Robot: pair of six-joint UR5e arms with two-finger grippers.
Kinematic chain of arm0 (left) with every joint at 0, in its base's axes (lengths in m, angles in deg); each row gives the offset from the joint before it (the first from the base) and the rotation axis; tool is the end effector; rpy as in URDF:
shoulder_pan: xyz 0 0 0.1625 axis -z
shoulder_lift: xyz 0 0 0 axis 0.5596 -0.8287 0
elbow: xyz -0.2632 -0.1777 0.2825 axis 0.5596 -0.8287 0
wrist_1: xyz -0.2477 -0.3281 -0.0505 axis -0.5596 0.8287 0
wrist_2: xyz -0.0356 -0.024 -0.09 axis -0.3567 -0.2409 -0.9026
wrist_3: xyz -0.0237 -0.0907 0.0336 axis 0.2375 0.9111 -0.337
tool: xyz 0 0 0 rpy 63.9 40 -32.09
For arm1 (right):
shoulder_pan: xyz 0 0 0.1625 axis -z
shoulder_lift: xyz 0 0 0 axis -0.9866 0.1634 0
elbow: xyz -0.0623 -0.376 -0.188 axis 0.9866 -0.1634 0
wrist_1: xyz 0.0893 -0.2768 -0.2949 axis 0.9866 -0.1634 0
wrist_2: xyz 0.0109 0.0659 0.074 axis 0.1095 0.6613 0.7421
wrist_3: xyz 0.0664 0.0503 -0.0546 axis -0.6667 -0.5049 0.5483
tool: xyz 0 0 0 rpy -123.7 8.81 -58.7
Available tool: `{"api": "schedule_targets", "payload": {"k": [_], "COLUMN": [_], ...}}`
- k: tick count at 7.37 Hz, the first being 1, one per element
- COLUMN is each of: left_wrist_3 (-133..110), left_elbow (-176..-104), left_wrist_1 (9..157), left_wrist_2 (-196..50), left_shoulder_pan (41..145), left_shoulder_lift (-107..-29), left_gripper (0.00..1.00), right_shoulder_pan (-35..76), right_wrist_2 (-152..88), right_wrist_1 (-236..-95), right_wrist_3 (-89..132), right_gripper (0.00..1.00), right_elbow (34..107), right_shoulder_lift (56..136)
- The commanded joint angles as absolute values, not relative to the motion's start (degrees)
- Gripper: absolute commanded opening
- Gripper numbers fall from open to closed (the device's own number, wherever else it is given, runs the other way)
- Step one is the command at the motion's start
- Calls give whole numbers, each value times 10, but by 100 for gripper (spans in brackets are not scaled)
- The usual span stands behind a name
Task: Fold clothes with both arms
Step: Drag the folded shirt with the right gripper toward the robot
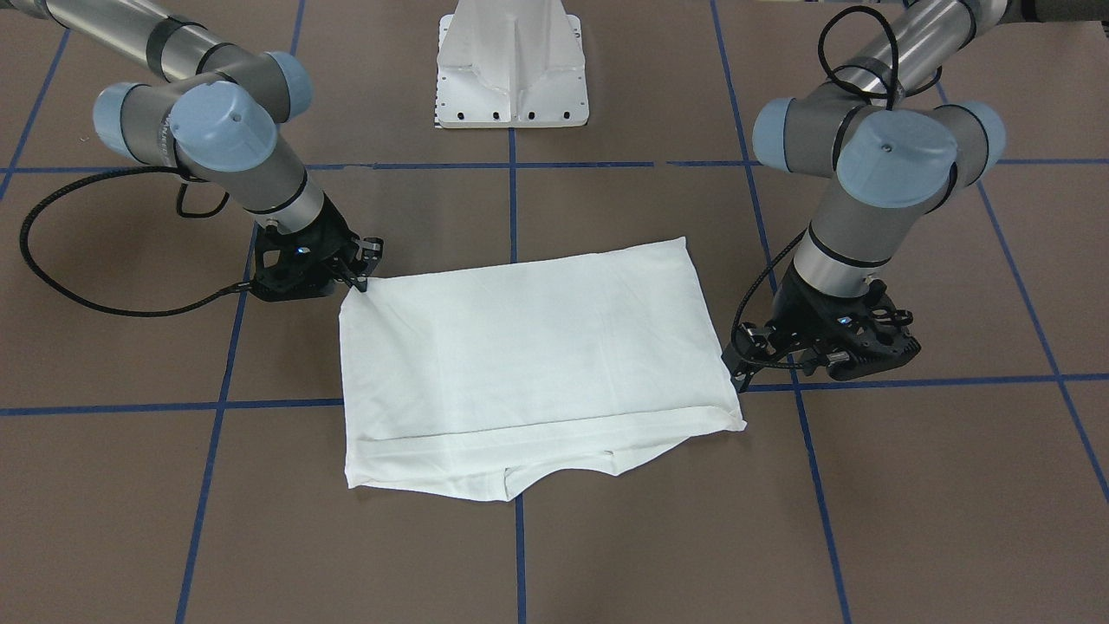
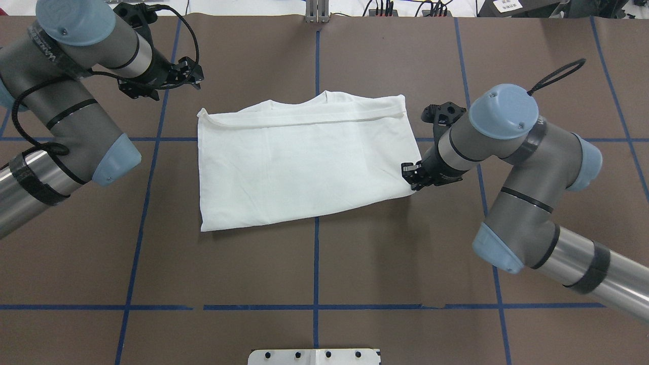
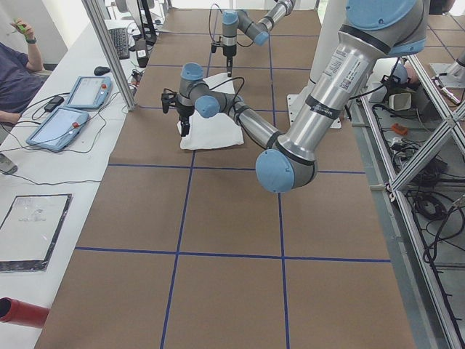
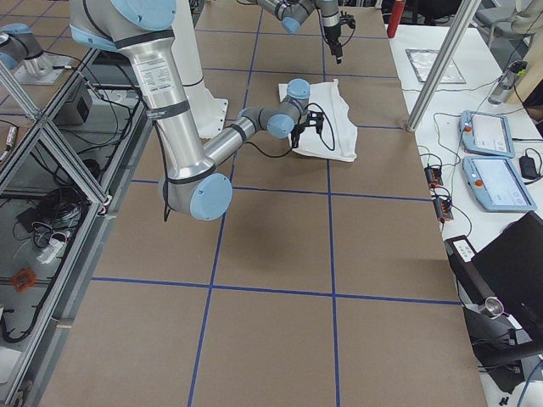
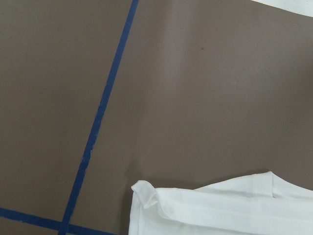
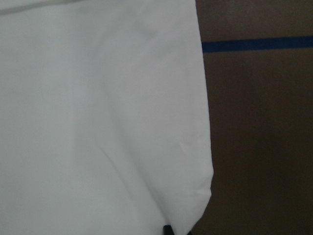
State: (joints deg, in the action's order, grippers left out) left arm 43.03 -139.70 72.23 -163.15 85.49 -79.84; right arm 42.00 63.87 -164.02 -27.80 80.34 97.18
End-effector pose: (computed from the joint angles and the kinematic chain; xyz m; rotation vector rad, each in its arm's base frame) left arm 0.3542 -0.5997 0.3059 0.1913 0.8723 -0.3497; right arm -0.4185 -0.4432 0.3433 0.0147 -0.9304 0.0270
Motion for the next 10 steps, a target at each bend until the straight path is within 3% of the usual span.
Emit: {"api": "schedule_targets", "payload": {"k": [1, 3, 5, 9, 10], "left_wrist_3": [432, 432, 432, 432, 432], "left_elbow": [-1398, -1402, -1402, -1419, -1419], "left_wrist_1": [722, 722, 722, 722, 722], "left_wrist_2": [-1631, -1631, -1631, -1631, -1631], "left_shoulder_pan": [854, 854, 854, 854, 854], "left_shoulder_lift": [-800, -800, -799, -795, -795], "left_gripper": [98, 98, 98, 98, 98], "right_shoulder_pan": [419, 445, 554, 765, 790], "right_wrist_2": [633, 666, 670, 643, 635], "right_wrist_1": [-1641, -1641, -1641, -1640, -1640], "right_wrist_3": [-283, -283, -290, -397, -412], "right_gripper": [0, 0, 0, 0, 56], "right_elbow": [909, 984, 1042, 1076, 1072], "right_shoulder_lift": [1086, 1173, 1226, 1230, 1227]}}
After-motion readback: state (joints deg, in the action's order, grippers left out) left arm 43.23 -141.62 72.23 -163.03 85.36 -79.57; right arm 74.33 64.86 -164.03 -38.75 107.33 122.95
